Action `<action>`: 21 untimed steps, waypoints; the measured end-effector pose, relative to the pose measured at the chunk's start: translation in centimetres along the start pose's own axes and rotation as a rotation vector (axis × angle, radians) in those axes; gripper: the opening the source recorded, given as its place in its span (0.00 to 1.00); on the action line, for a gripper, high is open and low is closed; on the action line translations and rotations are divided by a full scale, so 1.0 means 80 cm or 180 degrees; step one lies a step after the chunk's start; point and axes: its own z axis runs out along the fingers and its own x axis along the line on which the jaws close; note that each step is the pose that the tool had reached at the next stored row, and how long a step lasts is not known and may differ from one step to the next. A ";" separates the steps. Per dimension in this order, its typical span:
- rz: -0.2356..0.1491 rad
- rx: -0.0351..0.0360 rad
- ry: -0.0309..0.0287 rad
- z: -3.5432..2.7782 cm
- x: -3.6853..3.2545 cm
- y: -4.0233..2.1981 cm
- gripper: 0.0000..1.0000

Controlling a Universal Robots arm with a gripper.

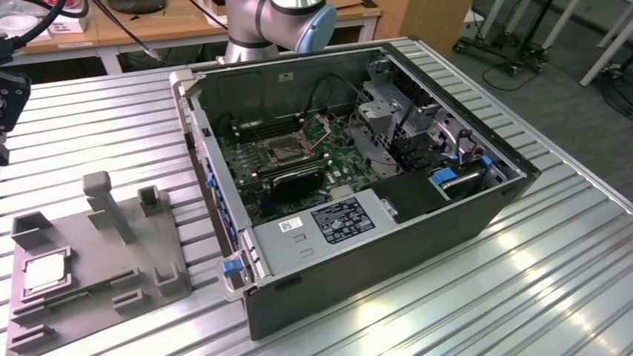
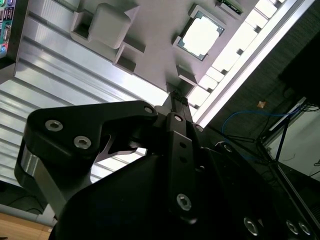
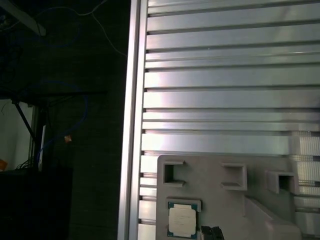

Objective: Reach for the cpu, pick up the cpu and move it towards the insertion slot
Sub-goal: 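Pick up the cpu and move it towards the insertion slot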

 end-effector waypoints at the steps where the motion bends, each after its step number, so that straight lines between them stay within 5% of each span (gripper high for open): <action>1: 0.0000 0.0000 0.0000 0.0001 0.0004 0.0000 0.10; 21: 0.0000 0.0000 0.0000 0.0001 0.0095 0.0002 0.10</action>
